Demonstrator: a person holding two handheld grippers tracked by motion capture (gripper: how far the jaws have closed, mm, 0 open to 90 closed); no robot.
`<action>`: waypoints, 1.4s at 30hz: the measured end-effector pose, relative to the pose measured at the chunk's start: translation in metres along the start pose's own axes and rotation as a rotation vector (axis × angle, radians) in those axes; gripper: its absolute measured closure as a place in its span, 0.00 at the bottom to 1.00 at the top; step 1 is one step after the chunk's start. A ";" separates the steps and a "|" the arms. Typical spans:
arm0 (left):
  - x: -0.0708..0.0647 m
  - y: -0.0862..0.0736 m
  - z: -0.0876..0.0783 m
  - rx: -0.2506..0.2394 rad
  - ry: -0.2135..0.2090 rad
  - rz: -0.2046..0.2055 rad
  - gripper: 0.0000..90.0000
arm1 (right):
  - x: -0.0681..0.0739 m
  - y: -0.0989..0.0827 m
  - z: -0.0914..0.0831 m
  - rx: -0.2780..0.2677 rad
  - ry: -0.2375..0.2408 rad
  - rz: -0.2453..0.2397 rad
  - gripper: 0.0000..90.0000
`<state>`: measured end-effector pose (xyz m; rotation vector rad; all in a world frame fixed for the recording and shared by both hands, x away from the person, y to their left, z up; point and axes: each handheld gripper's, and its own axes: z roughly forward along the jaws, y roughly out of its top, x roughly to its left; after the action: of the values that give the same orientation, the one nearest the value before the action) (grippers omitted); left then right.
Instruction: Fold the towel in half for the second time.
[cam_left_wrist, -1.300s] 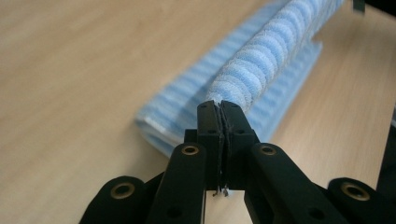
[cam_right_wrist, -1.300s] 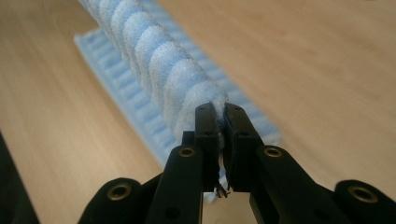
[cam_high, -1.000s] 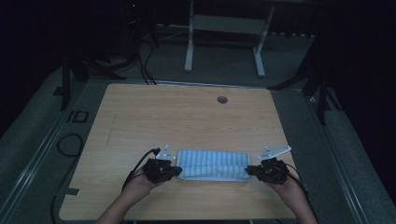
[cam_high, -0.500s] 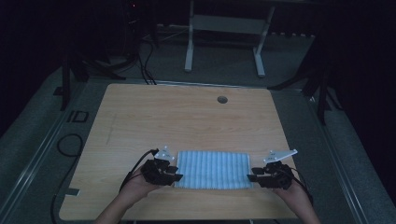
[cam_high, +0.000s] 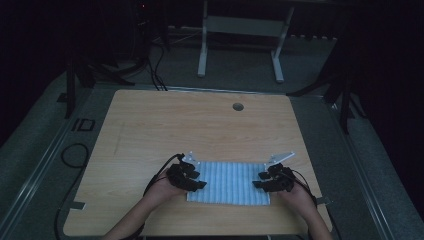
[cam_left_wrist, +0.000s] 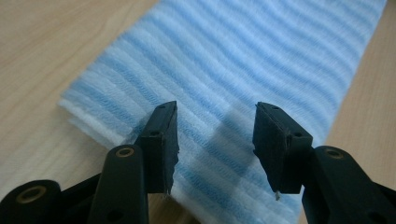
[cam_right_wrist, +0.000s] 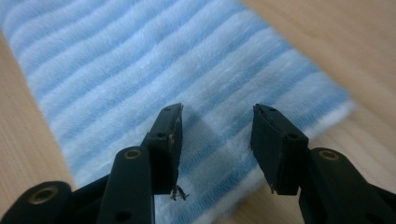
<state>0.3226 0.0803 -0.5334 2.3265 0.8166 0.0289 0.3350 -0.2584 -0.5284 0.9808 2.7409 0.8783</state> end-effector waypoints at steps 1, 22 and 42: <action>0.002 -0.001 0.001 0.006 0.003 0.003 0.56 | -0.001 0.001 0.002 -0.006 0.001 0.000 0.59; 0.057 0.002 -0.012 0.020 0.114 -0.070 0.57 | -0.027 0.070 0.046 -0.004 0.004 -0.021 0.58; 0.097 0.012 -0.016 0.040 0.182 -0.108 0.57 | -0.036 0.107 0.070 -0.003 -0.006 0.006 0.57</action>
<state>0.4034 0.1371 -0.5315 2.3384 1.0404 0.1819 0.4415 -0.1786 -0.5309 0.9901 2.7321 0.8785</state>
